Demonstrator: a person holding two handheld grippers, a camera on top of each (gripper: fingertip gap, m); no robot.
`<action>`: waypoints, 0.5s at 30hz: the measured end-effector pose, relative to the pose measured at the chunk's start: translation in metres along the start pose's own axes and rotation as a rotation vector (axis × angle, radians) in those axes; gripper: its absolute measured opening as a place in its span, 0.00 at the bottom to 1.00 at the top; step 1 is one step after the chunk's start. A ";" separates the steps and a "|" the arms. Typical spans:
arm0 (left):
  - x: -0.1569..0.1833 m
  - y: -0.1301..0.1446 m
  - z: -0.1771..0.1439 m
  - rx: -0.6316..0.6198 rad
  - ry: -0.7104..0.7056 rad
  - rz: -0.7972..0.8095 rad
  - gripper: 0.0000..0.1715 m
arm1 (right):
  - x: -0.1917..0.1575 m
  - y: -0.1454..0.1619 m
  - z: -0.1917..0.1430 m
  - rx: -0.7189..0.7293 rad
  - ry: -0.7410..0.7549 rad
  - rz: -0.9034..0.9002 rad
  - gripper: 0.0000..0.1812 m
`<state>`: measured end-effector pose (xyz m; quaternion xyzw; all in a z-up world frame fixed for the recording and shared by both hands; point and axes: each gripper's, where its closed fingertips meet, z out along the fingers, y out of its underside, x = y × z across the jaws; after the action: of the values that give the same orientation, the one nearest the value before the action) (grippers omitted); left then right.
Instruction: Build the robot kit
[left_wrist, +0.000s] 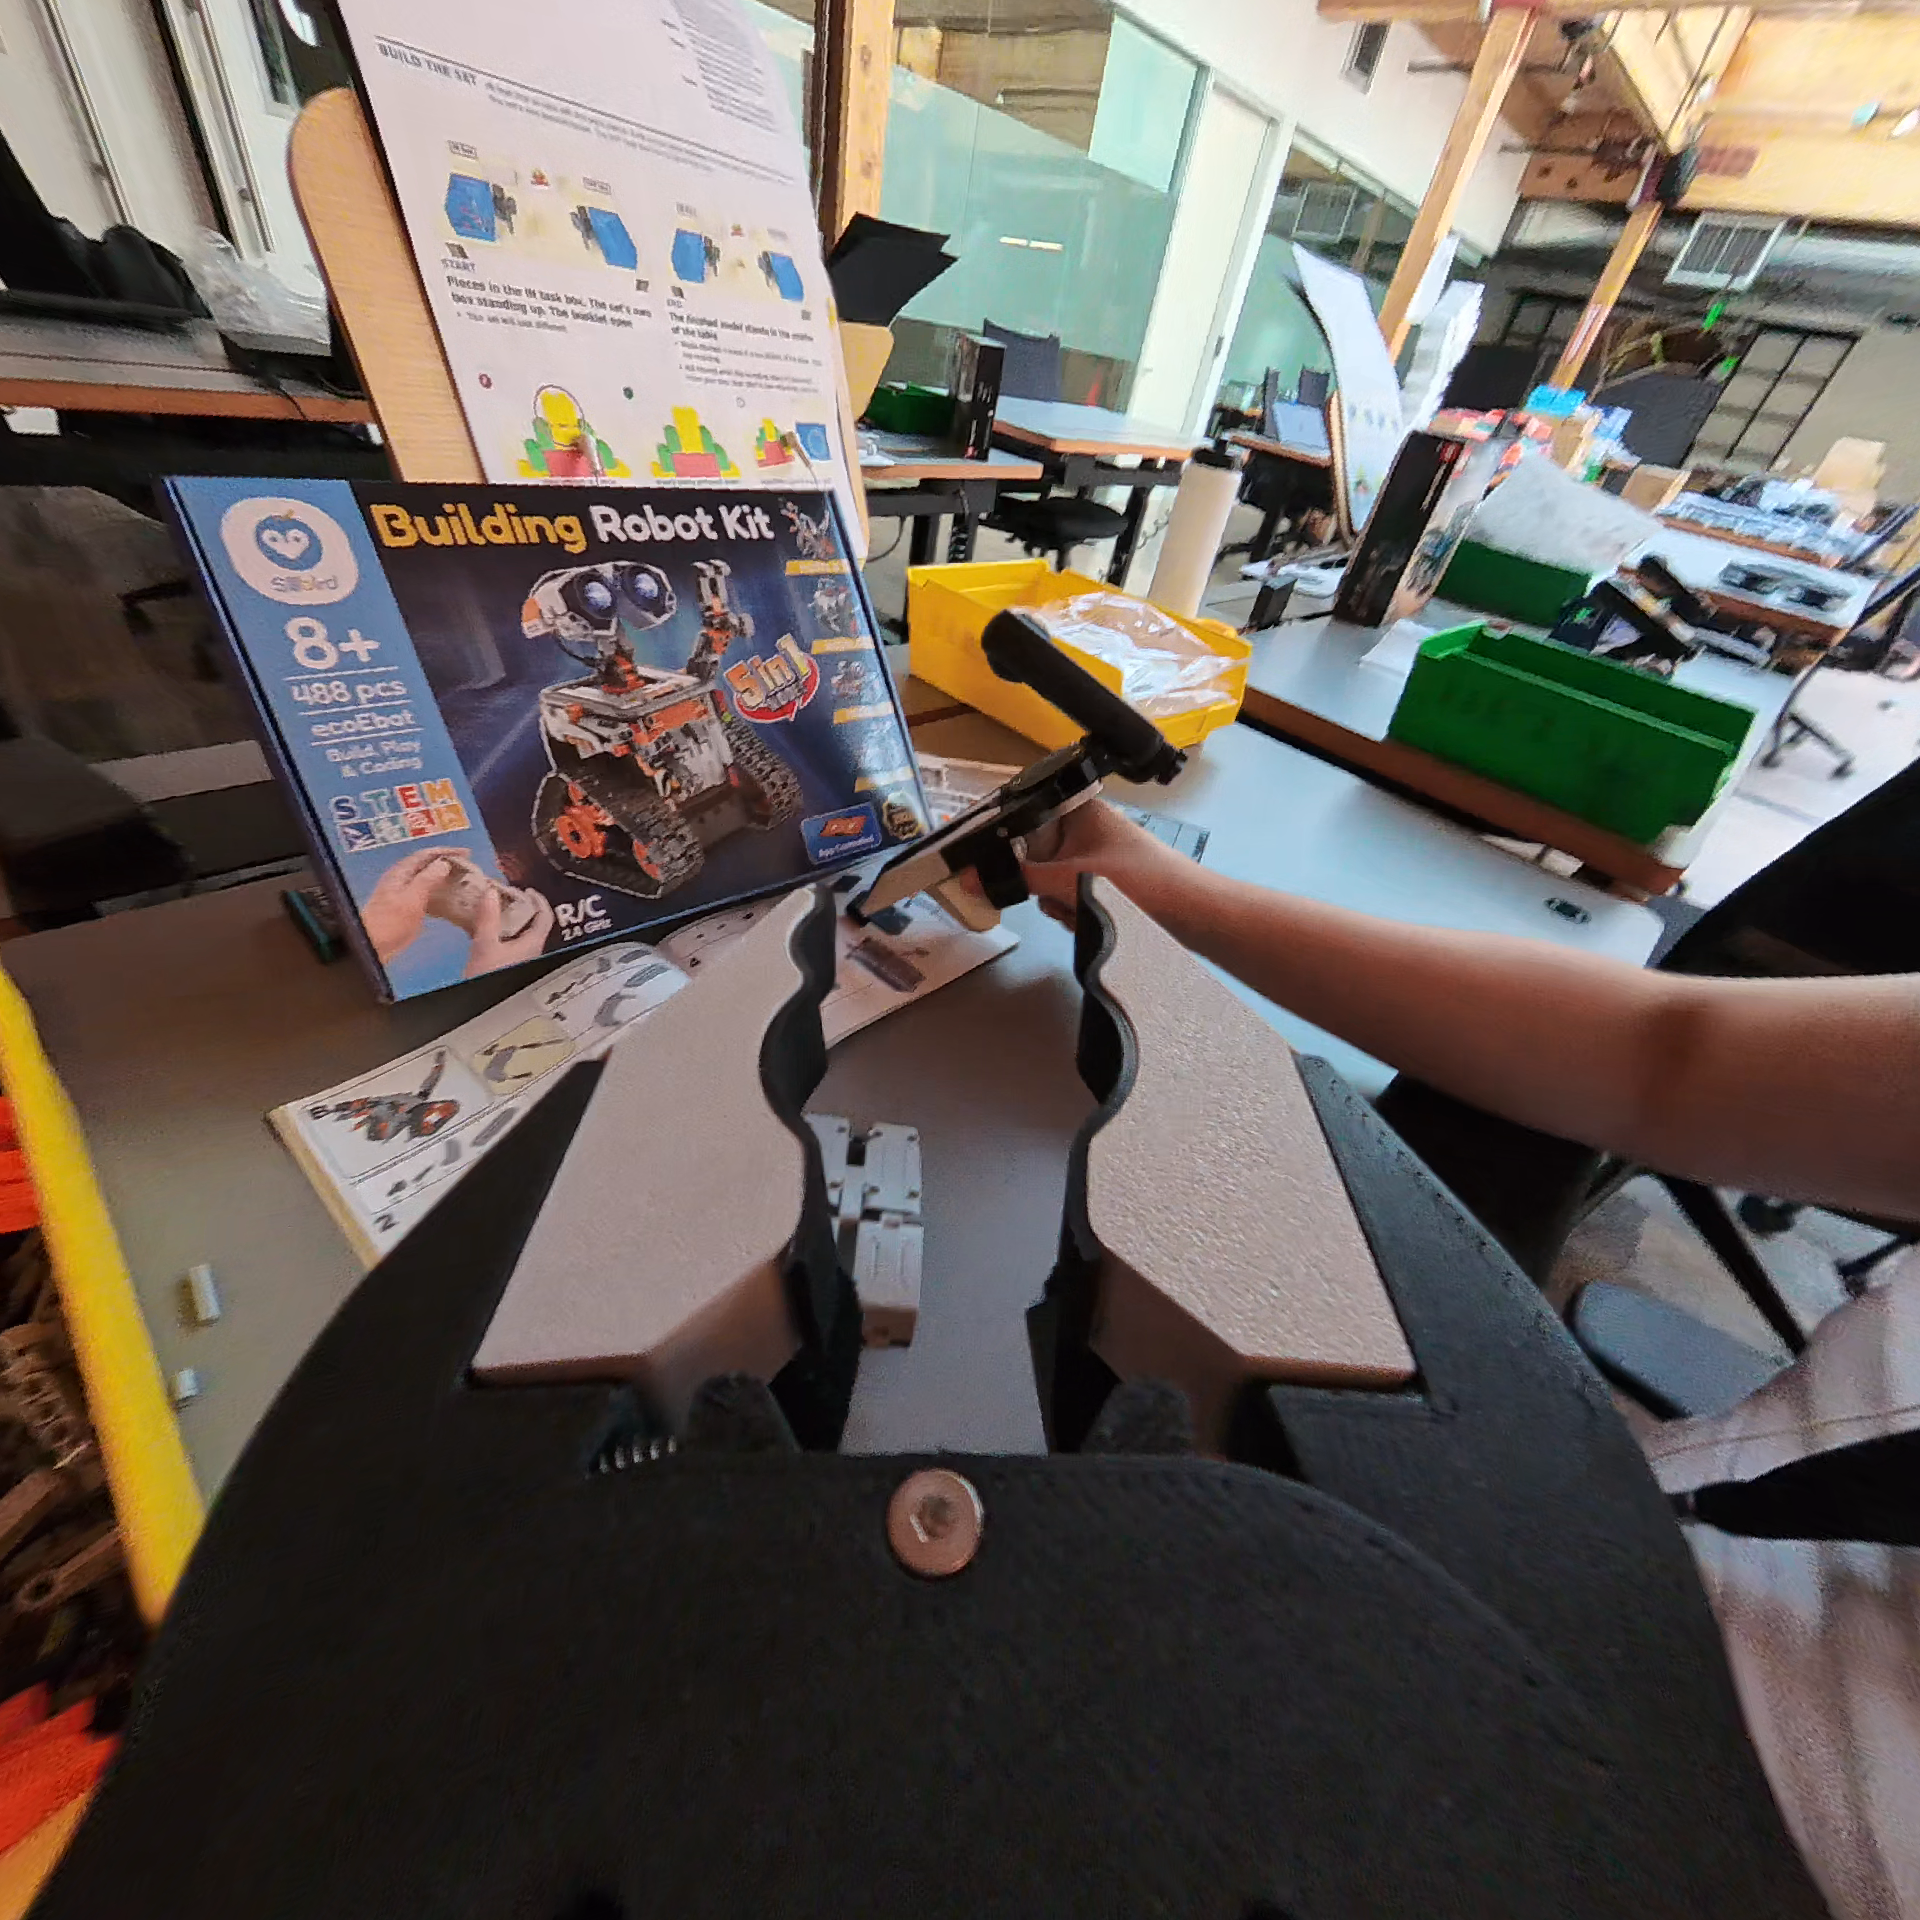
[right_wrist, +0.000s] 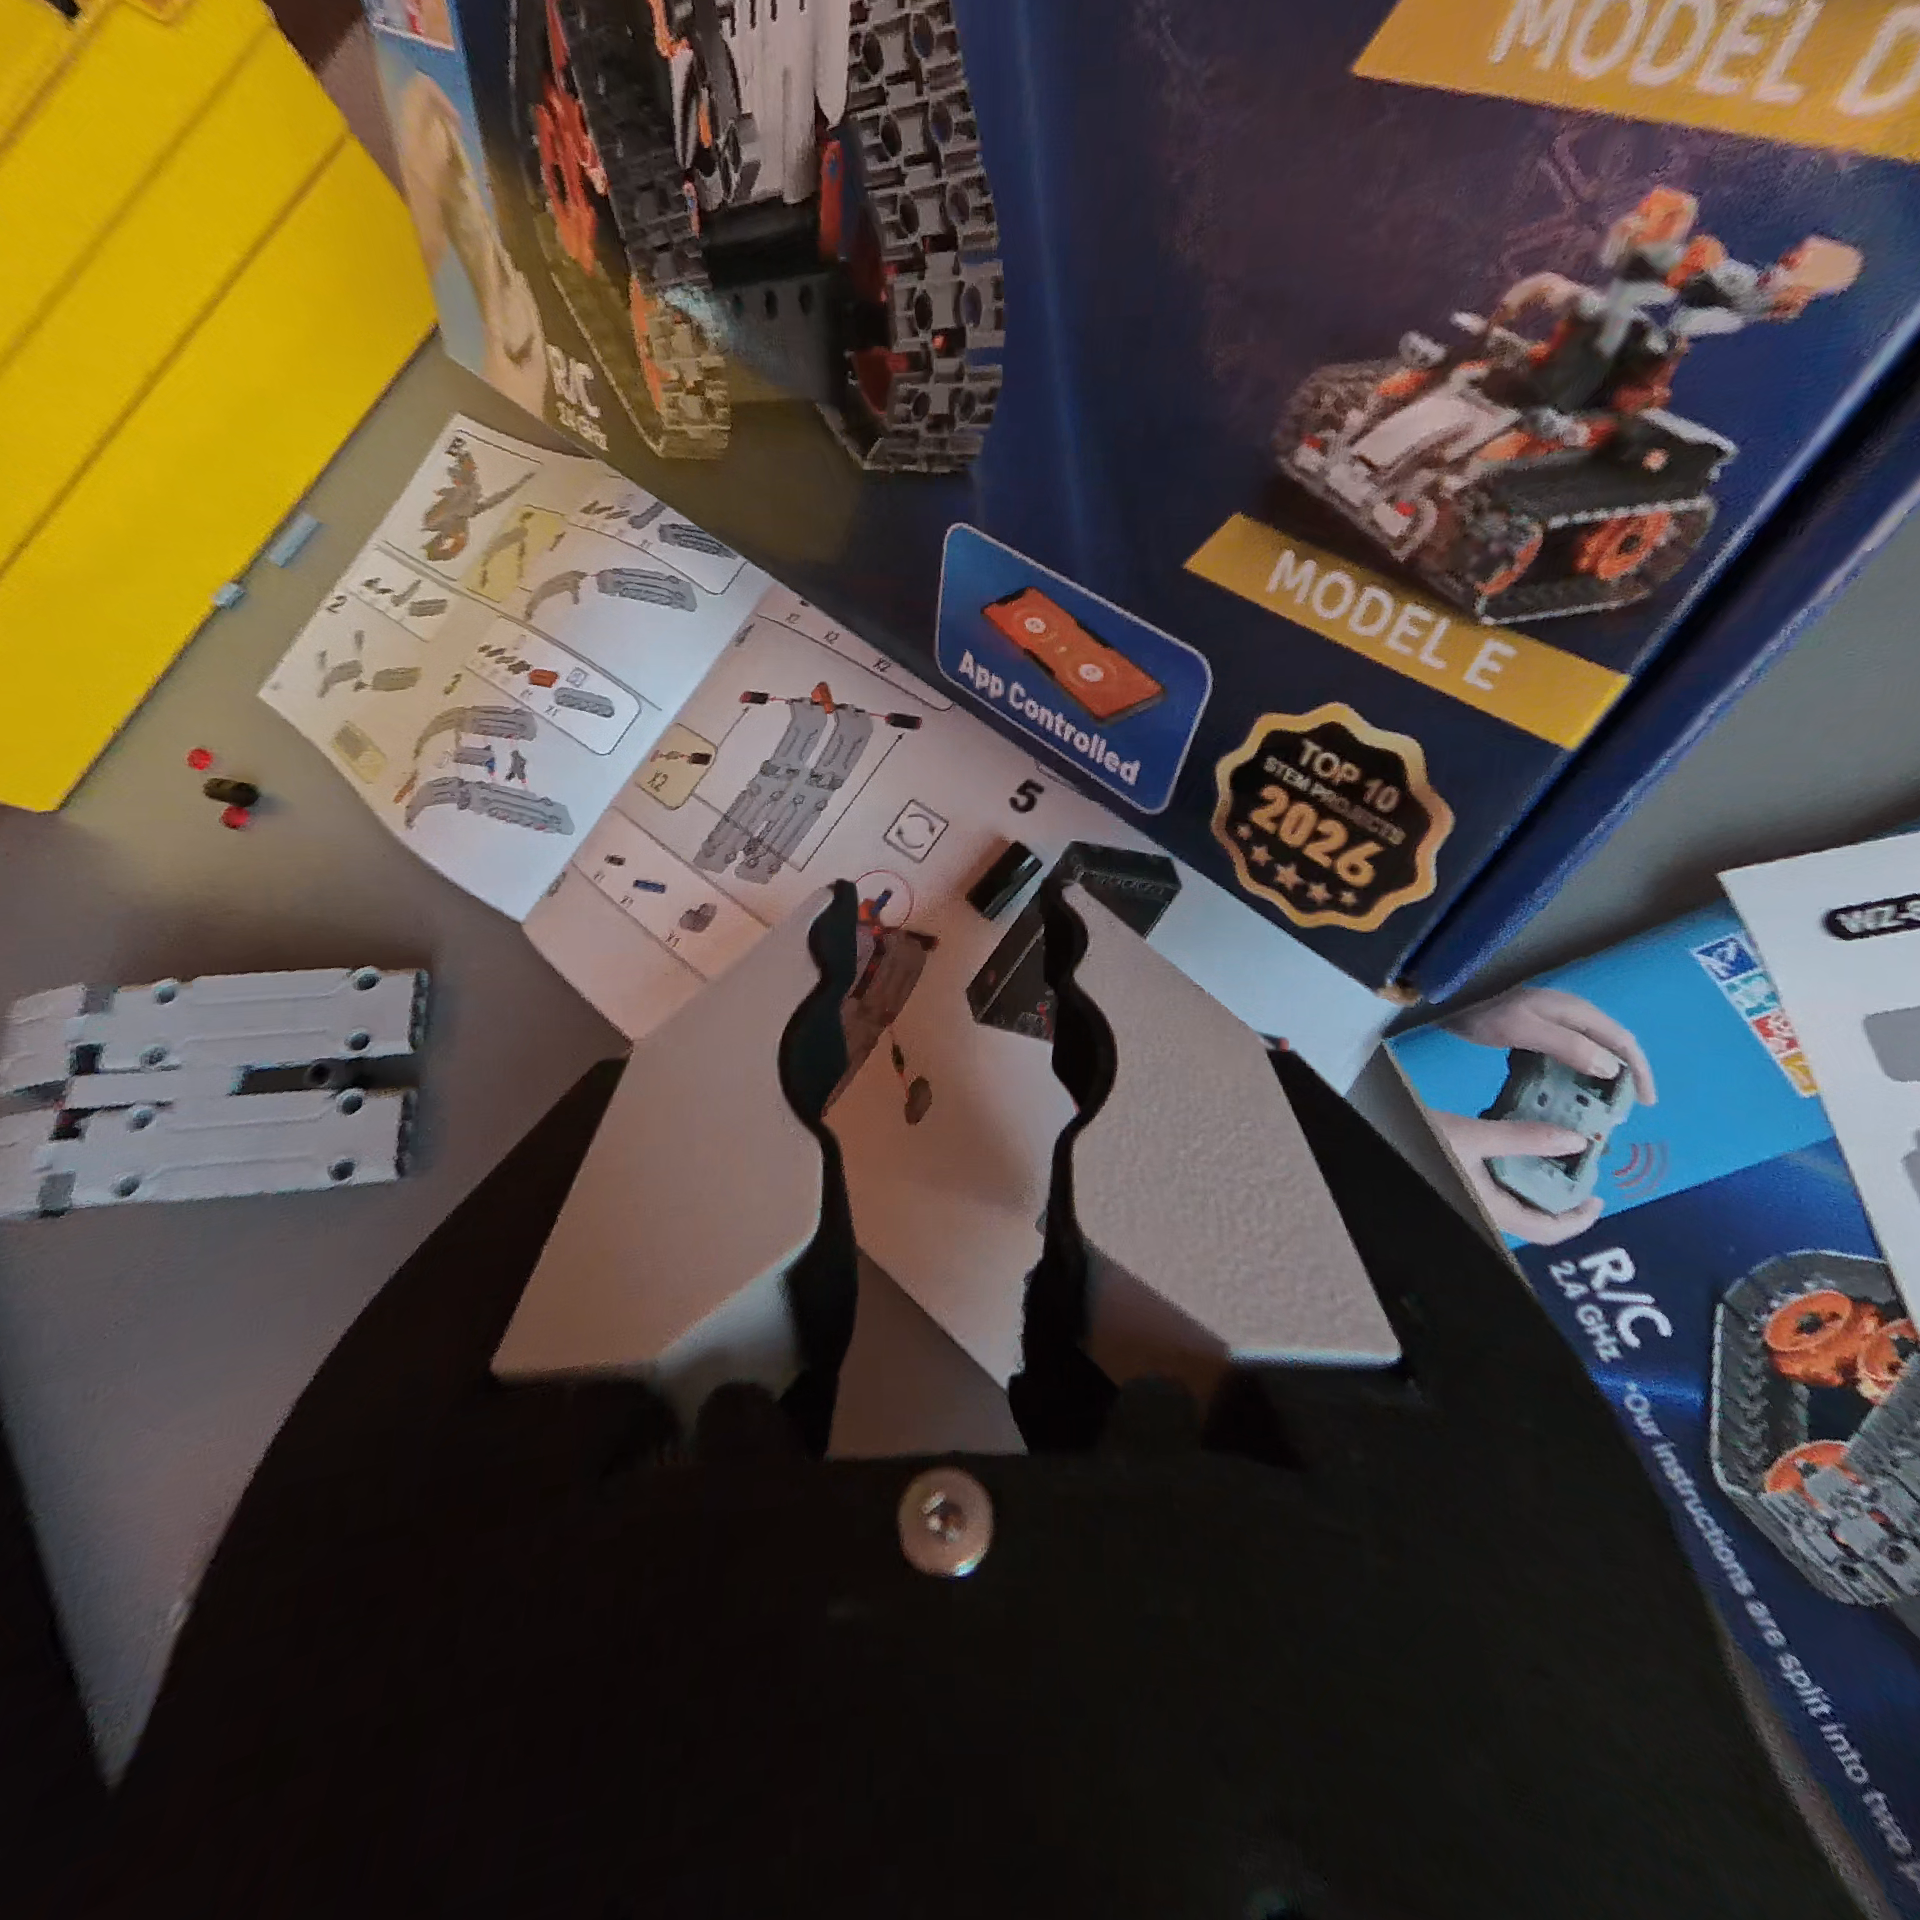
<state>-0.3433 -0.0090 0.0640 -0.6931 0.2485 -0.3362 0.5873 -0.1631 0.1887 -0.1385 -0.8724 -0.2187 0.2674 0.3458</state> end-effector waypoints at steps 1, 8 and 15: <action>0.001 0.003 -0.003 -0.015 -0.013 0.026 0.26 | 0.003 -0.001 0.002 -0.005 0.046 -0.018 0.20; 0.012 0.006 -0.008 -0.031 0.007 0.073 0.23 | 0.007 0.003 0.014 -0.074 0.180 -0.171 0.04; 0.022 0.032 0.020 -0.036 0.171 0.024 0.23 | -0.141 -0.007 -0.062 0.121 -0.568 -0.162 0.04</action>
<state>-0.3119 -0.0183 0.0350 -0.6692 0.3122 -0.3825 0.5553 -0.2336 0.0828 -0.0509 -0.7201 -0.3593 0.4849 0.3423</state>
